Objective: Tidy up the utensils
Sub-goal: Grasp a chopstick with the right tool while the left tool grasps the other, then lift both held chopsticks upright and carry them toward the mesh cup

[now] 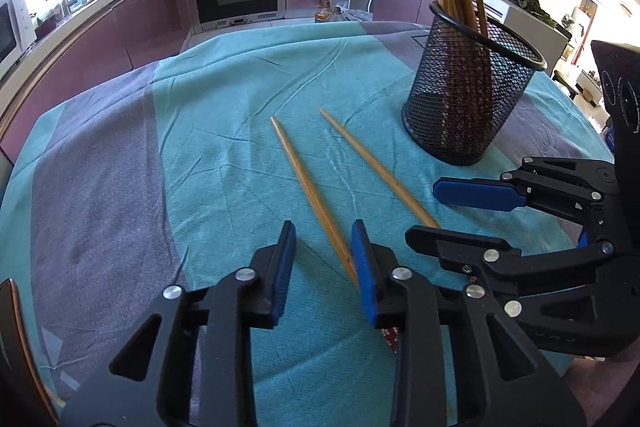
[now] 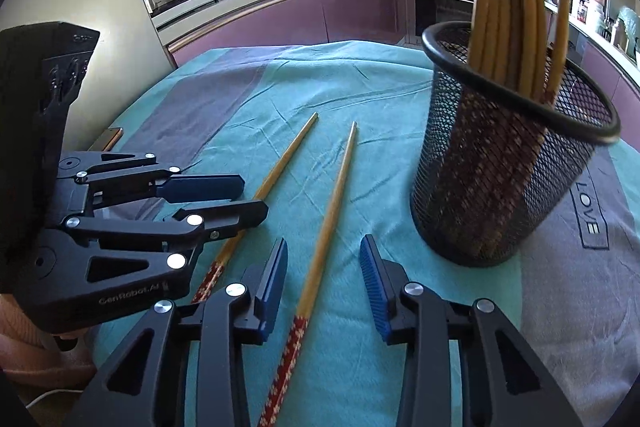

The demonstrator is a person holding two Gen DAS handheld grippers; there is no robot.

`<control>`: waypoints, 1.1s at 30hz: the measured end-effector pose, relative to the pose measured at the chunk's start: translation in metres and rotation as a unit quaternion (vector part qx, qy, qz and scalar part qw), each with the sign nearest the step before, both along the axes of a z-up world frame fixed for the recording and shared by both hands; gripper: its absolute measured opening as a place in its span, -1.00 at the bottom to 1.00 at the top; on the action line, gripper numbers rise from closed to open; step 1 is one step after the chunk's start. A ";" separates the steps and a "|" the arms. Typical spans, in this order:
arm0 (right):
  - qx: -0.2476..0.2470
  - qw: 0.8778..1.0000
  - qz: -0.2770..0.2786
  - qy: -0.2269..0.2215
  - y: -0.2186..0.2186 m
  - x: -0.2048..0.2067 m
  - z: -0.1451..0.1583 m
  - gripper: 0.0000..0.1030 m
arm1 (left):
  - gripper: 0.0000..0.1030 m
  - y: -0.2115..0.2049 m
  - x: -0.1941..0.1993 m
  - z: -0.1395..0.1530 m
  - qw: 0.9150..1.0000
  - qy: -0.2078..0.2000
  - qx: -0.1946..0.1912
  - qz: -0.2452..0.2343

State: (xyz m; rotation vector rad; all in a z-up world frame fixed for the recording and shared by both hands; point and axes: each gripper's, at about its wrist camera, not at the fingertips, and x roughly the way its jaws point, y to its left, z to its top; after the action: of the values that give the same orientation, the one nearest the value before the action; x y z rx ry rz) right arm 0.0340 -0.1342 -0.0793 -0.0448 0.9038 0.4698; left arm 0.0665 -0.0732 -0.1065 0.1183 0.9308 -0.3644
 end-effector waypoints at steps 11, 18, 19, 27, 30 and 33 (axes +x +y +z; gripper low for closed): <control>0.015 1.000 -0.019 0.008 -0.006 0.013 -0.001 -0.75 | -0.62 0.000 0.020 -0.001 1.000 0.004 -0.006 0.013; 0.054 0.998 -0.035 0.022 -0.018 0.010 -0.003 -0.89 | -0.81 0.005 0.019 -0.001 0.999 0.008 -0.024 0.024; 0.056 0.998 -0.036 0.021 -0.018 0.010 -0.002 -0.89 | -0.83 0.003 0.017 -0.001 0.999 0.008 -0.023 0.024; 0.071 0.997 -0.010 0.017 -0.013 0.002 0.006 -0.89 | -0.85 -0.003 0.002 -0.003 0.999 0.009 -0.027 0.023; 0.066 0.998 -0.002 0.023 -0.009 0.002 0.003 -0.89 | -0.85 -0.002 -0.004 -0.003 1.000 0.008 -0.024 0.017; 0.058 0.998 -0.002 0.028 -0.004 0.002 -0.001 -0.89 | -0.85 -0.003 -0.007 -0.005 1.000 0.009 -0.019 0.014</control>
State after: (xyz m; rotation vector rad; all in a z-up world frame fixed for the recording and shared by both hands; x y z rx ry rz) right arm 0.0364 -0.1387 -0.0807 0.0764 0.9295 0.5208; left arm 0.0598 -0.0766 -0.1120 0.0678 0.9410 -0.3583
